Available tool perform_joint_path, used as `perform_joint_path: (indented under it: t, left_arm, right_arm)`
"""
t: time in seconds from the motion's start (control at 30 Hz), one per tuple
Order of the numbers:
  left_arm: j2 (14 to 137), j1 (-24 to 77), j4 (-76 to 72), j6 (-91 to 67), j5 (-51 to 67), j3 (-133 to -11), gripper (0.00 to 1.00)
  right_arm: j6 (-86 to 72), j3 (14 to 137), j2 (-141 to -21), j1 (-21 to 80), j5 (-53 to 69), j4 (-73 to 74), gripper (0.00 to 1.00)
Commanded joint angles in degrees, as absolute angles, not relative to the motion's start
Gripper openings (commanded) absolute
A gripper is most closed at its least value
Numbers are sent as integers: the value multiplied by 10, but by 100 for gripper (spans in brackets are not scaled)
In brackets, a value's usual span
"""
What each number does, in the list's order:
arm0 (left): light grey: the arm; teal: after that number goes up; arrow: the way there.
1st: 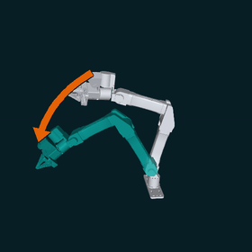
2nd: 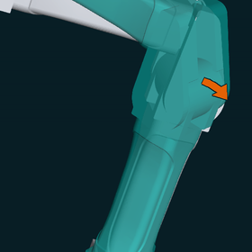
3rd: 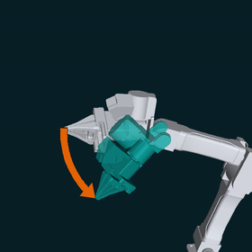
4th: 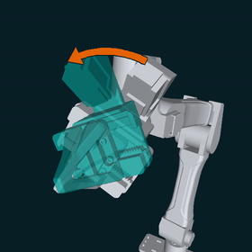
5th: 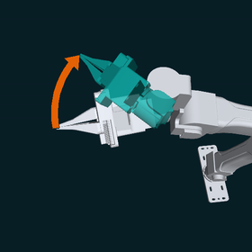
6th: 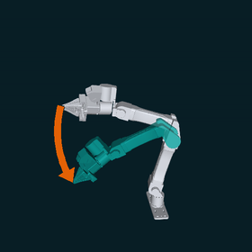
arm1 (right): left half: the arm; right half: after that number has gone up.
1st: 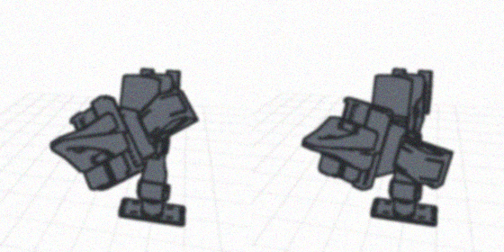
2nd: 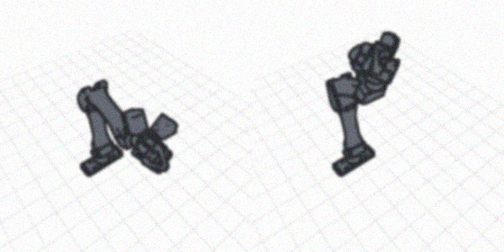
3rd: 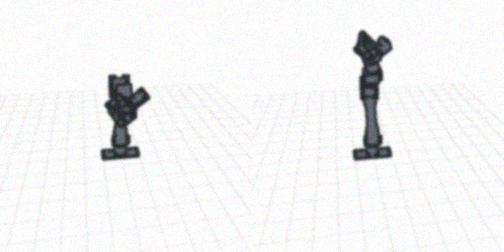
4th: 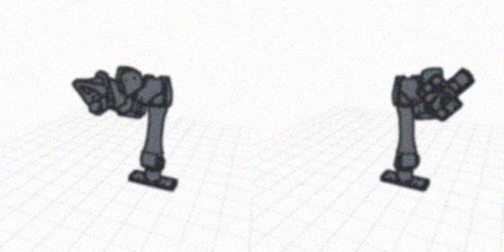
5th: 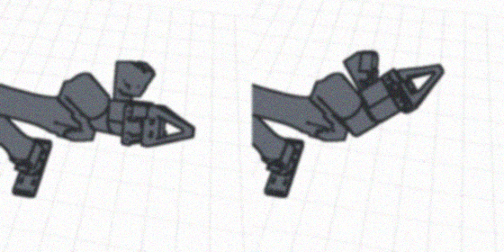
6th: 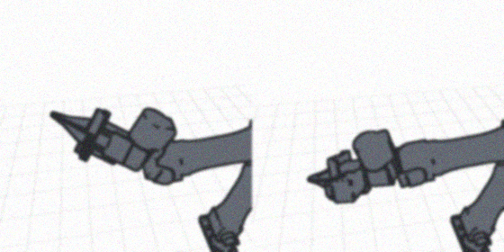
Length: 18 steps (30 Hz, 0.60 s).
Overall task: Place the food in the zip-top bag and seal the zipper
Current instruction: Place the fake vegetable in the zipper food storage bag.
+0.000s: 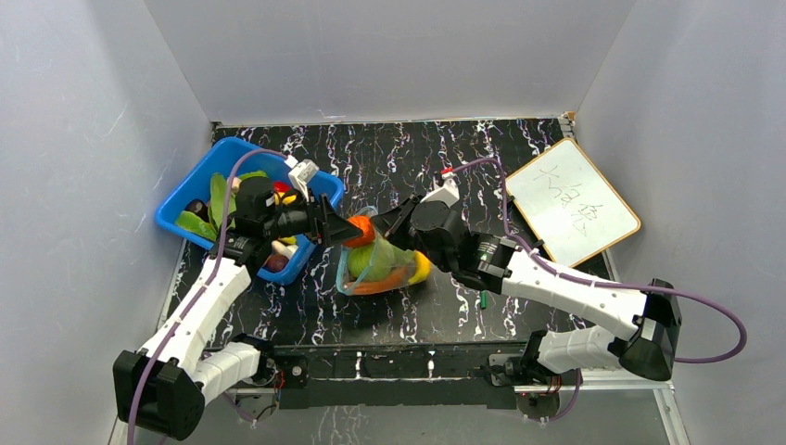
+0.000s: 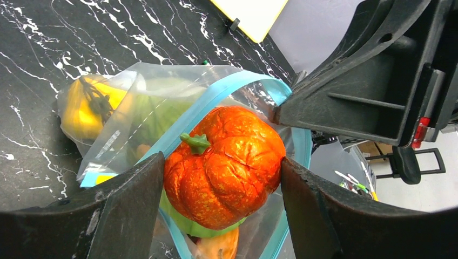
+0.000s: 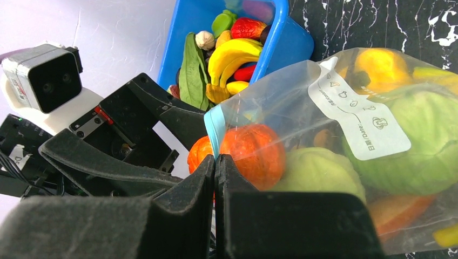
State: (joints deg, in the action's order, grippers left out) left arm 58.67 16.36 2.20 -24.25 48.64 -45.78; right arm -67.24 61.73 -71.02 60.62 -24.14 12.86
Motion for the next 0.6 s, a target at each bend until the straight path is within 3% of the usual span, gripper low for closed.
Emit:
perform_joint_path:
  t: [0.0,0.17,0.3,0.57]
  left_arm:
    - [590,172,19,-240,534,-484,42]
    - [591,181,49,-219,527,-490,46]
    - [601,182,130,-184,456,-523,48]
    - [568,183,119,-236,418,-545,76]
  right_arm:
    - [-657,666,-712,606,-222,30,0]
    - [-638,672,-720,606,-185,12,0]
    - [-630,673,-717,606,-169,5,0]
    - [-623,671,-708,606,-163,4,0]
